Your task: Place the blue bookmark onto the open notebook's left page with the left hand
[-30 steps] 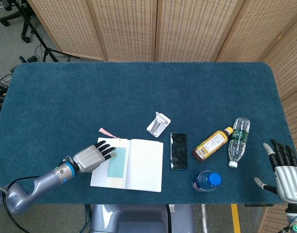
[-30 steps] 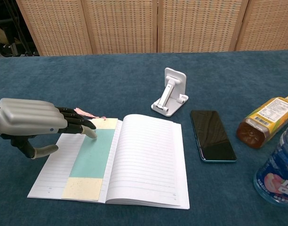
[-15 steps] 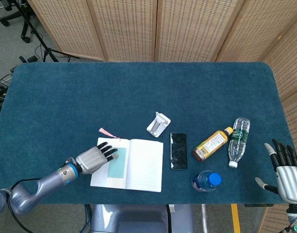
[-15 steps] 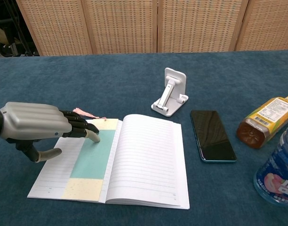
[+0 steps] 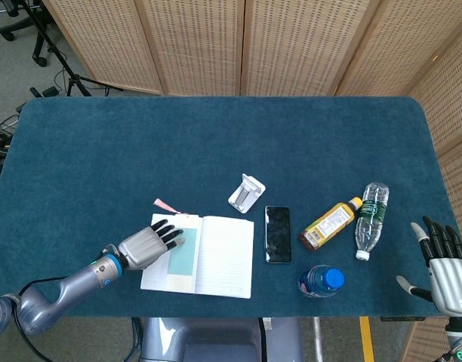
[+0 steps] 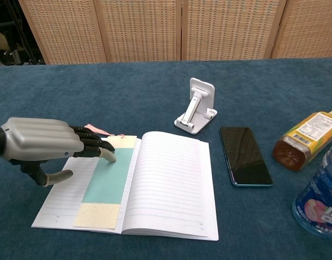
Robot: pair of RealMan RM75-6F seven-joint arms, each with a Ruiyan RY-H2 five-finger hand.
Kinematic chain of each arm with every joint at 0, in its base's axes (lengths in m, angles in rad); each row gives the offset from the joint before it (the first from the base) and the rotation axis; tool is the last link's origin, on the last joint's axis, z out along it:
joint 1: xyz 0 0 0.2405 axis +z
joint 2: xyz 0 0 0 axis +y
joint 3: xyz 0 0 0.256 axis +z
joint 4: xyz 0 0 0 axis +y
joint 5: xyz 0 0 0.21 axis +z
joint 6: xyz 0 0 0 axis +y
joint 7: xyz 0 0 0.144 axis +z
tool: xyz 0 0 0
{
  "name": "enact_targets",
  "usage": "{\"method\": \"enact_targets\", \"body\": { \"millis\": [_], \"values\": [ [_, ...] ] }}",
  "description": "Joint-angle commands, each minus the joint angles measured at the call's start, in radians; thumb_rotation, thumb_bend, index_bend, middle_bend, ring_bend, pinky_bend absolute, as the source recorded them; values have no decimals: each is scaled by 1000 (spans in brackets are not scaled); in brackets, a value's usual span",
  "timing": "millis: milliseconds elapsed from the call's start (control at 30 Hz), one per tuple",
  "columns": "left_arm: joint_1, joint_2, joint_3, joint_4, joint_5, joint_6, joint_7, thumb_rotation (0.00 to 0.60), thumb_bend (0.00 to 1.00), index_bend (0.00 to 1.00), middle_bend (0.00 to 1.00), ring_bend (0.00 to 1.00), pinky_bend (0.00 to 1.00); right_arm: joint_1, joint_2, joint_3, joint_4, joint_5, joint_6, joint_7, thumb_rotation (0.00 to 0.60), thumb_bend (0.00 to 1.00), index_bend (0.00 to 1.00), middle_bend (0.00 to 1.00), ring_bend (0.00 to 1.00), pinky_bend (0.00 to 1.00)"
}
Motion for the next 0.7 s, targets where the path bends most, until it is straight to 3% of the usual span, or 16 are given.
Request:
{"method": "enact_targets", "body": {
  "millis": [33,700],
  "values": [
    [1,-1,-2,-3,2,4,-2,600,609,0,0,0,0,-1,0,0,0,-1,2,0,600,0,0,0,0,0],
    [7,16,0,-14,34,21,-28,600,604,0,0,0,0,-1,-2,-2,1,-6,2,-3,600,0,0,0,0,0]
  ]
}}
